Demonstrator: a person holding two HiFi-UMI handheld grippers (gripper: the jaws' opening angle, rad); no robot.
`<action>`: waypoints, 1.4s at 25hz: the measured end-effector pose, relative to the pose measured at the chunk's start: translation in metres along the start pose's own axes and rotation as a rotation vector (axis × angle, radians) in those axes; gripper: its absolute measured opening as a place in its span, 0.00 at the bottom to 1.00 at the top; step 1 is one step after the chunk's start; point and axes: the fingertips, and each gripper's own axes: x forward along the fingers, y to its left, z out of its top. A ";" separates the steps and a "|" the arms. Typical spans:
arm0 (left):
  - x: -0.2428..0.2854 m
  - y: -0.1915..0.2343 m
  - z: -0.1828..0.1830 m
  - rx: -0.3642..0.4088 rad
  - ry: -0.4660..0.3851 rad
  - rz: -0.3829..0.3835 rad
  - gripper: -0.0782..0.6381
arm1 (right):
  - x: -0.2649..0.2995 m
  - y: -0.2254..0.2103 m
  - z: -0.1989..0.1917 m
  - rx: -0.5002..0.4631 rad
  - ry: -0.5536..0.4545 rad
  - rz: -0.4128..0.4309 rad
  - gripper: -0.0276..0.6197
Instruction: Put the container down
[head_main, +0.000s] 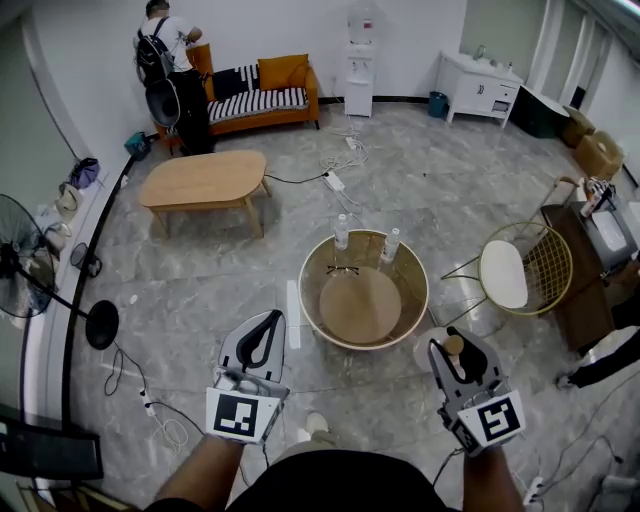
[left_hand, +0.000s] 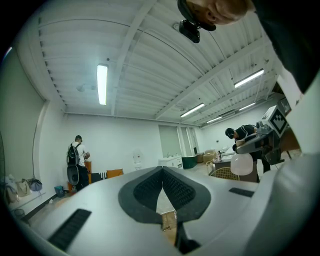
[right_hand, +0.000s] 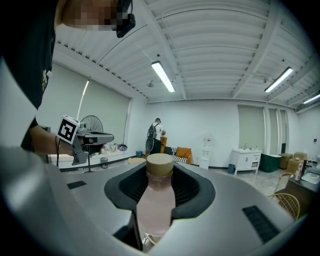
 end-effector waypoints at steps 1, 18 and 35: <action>0.001 0.005 -0.003 0.002 0.006 0.002 0.13 | 0.004 0.001 0.001 -0.002 0.000 -0.003 0.27; 0.020 0.057 -0.022 -0.033 -0.007 -0.071 0.13 | 0.046 0.035 0.003 0.009 0.052 -0.033 0.27; 0.024 0.062 -0.028 -0.054 -0.014 -0.083 0.13 | 0.061 0.040 0.010 -0.008 0.052 -0.020 0.27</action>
